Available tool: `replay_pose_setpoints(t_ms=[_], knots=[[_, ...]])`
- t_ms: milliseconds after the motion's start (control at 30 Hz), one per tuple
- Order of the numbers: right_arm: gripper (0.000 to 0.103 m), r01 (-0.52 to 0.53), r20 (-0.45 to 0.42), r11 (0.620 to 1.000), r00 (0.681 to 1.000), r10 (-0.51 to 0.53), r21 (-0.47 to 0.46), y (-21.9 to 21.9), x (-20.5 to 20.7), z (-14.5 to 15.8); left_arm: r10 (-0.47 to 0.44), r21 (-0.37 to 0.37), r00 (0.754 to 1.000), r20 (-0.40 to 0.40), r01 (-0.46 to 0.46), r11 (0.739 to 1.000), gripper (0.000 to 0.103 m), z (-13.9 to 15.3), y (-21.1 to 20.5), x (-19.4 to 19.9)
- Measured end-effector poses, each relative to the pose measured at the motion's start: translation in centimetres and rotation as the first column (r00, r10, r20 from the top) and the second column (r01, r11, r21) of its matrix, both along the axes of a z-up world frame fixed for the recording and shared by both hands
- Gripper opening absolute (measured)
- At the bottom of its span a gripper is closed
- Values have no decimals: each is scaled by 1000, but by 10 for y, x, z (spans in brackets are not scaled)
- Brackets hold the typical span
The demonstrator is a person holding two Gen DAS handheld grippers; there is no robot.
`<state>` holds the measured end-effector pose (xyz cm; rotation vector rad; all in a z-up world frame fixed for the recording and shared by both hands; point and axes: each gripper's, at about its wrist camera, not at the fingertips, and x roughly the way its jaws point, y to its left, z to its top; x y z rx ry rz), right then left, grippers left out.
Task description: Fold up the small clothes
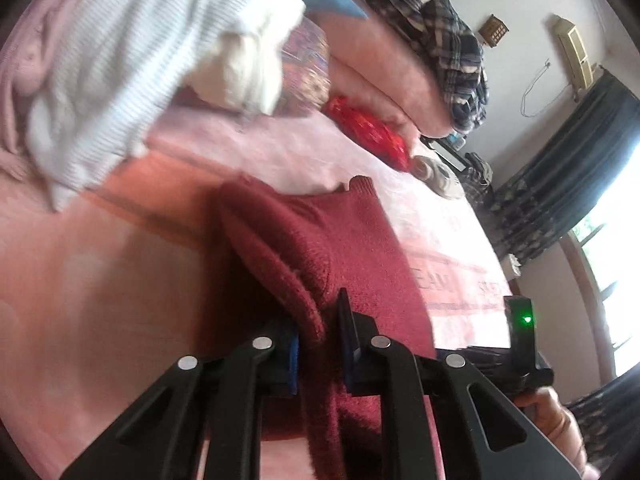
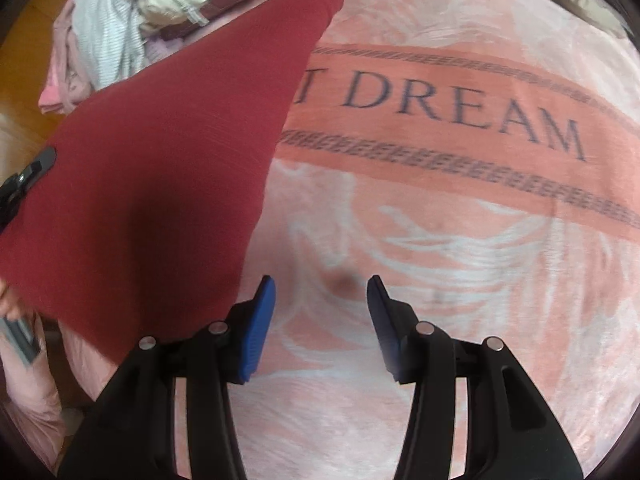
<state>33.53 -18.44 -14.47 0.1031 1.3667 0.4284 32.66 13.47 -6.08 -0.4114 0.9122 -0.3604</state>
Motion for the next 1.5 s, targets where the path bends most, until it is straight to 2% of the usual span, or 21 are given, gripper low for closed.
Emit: replay_pose_setpoints(t_ms=[67,133,200,267,367,467,633,733,900,967,1033,1067,1100,1133,1167,1200,1333,1433,1500], knots=[[48,-14,-11,1000,1000,14,-6,9,-1,-4,-4,27,1000,-31,5,1000,16,-17,19,3],[48,-25,-14,1000,1000,24,-13,16,-1,-6,-3,49,995,-102,8,999,17,-51,33,9],[52,-26,-17,1000,1000,26,-14,23,-1,-8,-9,33,990,-141,13,999,19,-80,36,11],[55,-21,-17,1000,1000,21,12,25,0,-6,5,-14,993,-115,-6,1000,20,-89,38,6],[55,-20,-33,995,999,23,95,33,-2,2,15,-22,996,-85,-17,1000,20,-82,36,1],[69,-54,-53,992,997,60,111,44,-6,3,8,14,999,-54,-7,1000,20,-71,29,-1],[70,-38,-83,994,995,47,102,60,-4,-9,32,43,998,-45,-30,999,21,-69,21,2],[70,-32,-79,992,996,42,124,52,-5,-2,21,80,1000,-20,-19,997,21,-61,9,2],[74,-69,-79,983,993,83,168,47,-18,14,-10,74,1000,2,9,997,21,-53,-3,1],[75,-82,-105,977,989,104,196,54,-23,10,-13,79,1000,-2,13,997,21,-55,-5,3],[75,-87,-117,981,987,108,176,64,-24,3,-5,62,1000,-14,6,998,21,-58,-1,6],[67,-84,-119,983,987,104,162,68,-25,-3,0,47,1000,-22,1,999,21,-60,2,6],[53,-82,-114,985,988,100,152,71,-25,-5,1,39,1000,-27,0,999,21,-60,3,7],[47,-84,-104,986,990,99,143,71,-25,-5,1,25,1000,-30,0,1000,21,-61,6,7],[30,-89,-93,984,990,104,155,68,-25,-3,-2,15,1000,-29,2,1000,21,-61,6,7],[22,-92,-83,981,991,107,173,64,-26,2,-6,8,1000,-26,7,1000,21,-61,7,6],[14,-83,-46,979,995,94,187,36,-34,16,-52,-24,999,-3,52,998,21,-59,3,5],[12,-53,-94,978,993,73,201,16,-38,-2,-63,26,997,-35,64,998,22,-74,-1,9],[13,-38,-99,968,993,64,246,14,-41,-12,-58,3,996,-61,59,998,26,-89,2,13]])
